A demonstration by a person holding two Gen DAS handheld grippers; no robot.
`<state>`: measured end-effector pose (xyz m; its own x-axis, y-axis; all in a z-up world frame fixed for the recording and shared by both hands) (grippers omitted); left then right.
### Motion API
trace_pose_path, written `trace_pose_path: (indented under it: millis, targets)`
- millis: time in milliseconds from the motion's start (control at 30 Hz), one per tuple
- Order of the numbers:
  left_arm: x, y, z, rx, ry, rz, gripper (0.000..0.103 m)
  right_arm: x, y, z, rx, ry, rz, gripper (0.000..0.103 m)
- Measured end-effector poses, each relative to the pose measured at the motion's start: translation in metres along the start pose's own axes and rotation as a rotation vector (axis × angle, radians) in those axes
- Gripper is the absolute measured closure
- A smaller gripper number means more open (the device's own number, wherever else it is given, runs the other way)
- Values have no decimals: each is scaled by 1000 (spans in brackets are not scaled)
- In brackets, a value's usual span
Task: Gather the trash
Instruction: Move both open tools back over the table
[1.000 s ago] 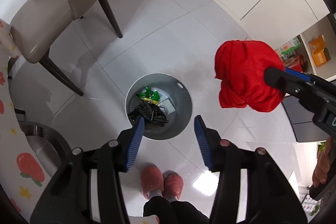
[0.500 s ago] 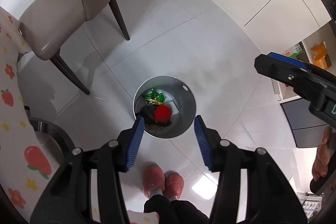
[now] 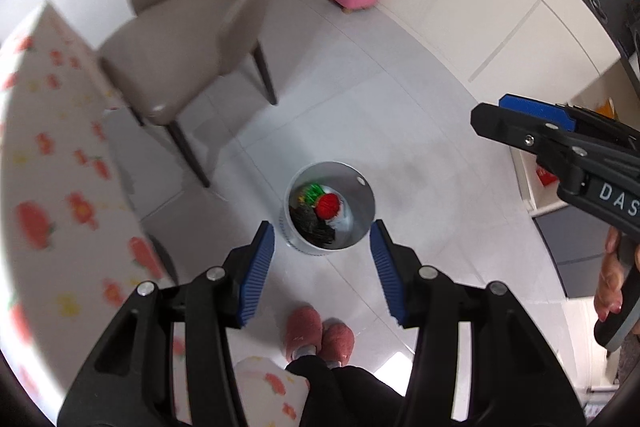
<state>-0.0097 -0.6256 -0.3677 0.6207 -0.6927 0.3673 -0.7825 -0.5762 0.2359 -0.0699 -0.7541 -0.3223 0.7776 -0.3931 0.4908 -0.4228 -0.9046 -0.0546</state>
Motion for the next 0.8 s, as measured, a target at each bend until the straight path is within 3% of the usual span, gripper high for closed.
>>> trace_pose_path:
  millis: [333, 600, 800]
  targets:
    - [-51, -72, -136, 156, 149, -220, 46, 31, -126, -65, 143, 80, -254, 55]
    - [-114, -166, -223, 290, 248, -465, 45, 49, -261, -90, 263, 132, -437, 50]
    - [-155, -254, -291, 393, 327, -564, 45, 58, -369, -97, 304, 166, -499, 47]
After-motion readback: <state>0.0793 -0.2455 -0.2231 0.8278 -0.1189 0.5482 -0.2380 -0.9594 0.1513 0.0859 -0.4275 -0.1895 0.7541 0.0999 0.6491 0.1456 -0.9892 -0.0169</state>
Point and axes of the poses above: each gripper's, at about its wrist camera, not at the fingertips, and z roughly the way its jaws point, y to its right, x to its top, the point moved 3 cm from there along z, roughly the way its jaws point, and after that the axes turned 5 degrees about -x, right-handed, at the moved point
